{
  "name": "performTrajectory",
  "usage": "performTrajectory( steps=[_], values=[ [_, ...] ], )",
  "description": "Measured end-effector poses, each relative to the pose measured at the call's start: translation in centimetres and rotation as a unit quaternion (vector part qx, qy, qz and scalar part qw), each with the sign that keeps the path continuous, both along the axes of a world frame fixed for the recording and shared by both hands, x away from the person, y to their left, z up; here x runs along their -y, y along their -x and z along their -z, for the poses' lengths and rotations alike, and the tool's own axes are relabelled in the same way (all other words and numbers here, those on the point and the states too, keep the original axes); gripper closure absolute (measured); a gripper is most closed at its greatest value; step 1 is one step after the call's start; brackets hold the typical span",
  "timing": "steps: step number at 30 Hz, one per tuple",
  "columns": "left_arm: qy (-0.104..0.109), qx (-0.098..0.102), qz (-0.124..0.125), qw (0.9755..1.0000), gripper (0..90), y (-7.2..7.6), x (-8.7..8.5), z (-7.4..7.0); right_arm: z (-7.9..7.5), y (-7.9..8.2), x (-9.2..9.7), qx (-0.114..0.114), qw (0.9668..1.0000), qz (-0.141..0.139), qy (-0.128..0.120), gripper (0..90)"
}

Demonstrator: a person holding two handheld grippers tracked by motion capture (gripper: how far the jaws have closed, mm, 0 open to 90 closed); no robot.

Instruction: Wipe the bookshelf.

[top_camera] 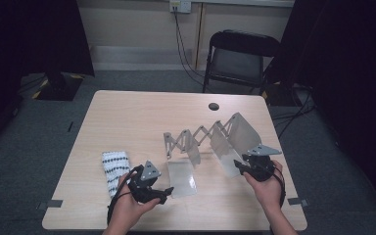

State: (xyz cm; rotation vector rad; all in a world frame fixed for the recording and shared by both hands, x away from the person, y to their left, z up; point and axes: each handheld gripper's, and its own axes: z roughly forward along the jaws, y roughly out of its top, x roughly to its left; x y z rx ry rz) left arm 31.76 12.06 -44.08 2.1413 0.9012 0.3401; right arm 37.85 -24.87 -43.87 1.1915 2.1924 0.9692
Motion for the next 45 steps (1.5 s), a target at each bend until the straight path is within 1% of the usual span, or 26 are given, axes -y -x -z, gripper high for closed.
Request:
performTrajectory(
  steps=[4,7,10,11,13,15,21,24,27,29,31,33,35,36,38,44,45],
  values=[
    [-0.006,-0.001,0.001,1.0,25.2,-0.1,0.0,0.1,0.3,0.1,0.6,-0.004,1.0,0.006,-0.001,56.6],
    [-0.003,-0.001,-0.002,1.0,25.3,-0.2,0.1,0.2,0.6,0.2,0.9,-0.007,0.9999,0.009,-0.001,56.2],
    [-0.008,0.0,0.0,1.0,25.3,-0.2,0.0,0.2,0.8,0.2,1.0,-0.008,0.9999,0.01,0.0,55.8],
    [-0.005,0.001,-0.002,1.0,25.3,-0.2,0.1,0.2,0.9,0.3,1.1,-0.008,0.9999,0.01,0.0,55.8],
    [-0.007,-0.001,-0.001,1.0,25.4,-0.2,0.1,0.2,1.0,0.3,1.2,-0.007,0.9999,0.011,0.0,55.5],
    [-0.002,-0.001,-0.005,1.0,25.5,-0.2,0.1,0.2,1.1,0.3,1.4,-0.004,0.9999,0.013,0.002,55.0],
    [-0.008,0.001,-0.003,1.0,26.0,-0.4,0.0,0.0,1.2,0.4,1.8,-0.004,0.9999,0.016,0.003,54.0],
    [-0.003,-0.001,-0.007,1.0,26.4,-0.4,0.1,0.0,1.3,0.5,1.9,-0.003,0.9998,0.018,0.003,52.8],
    [-0.01,0.006,-0.01,0.9999,26.4,-0.5,0.3,0.0,1.4,0.5,2.2,-0.003,0.9997,0.022,0.004,52.7],
    [-0.006,0.006,-0.011,0.9999,26.4,-0.6,0.4,0.0,1.4,0.5,2.4,-0.003,0.9997,0.025,0.005,52.7],
    [-0.008,0.005,-0.014,0.9998,26.4,-0.6,0.4,0.0,1.5,0.5,2.6,-0.002,0.9996,0.027,0.009,52.7],
    [-0.006,0.005,-0.017,0.9998,26.5,-0.7,0.4,0.0,1.6,0.4,2.9,-0.002,0.9994,0.032,0.01,52.7],
    [-0.01,0.005,-0.017,0.9998,26.7,-0.8,0.2,0.0,1.6,0.3,3.2,0.0,0.9993,0.035,0.011,52.7],
    [-0.007,0.003,-0.019,0.9998,26.8,-0.8,0.2,0.0,1.6,0.3,3.3,0.001,0.9993,0.037,0.012,52.7],
    [-0.005,0.006,-0.02,0.9998,27.6,-0.8,0.2,-0.1,1.6,0.2,3.5,0.002,0.9991,0.04,0.012,52.7],
    [-0.003,0.004,-0.023,0.9997,28.0,-1.0,0.3,-0.1,1.5,-0.1,3.8,0.003,0.9989,0.044,0.016,52.7],
    [-0.008,0.006,-0.021,0.9997,28.0,-1.0,0.2,-0.1,1.5,-0.2,3.8,0.004,0.9988,0.045,0.017,52.7]
  ],
)
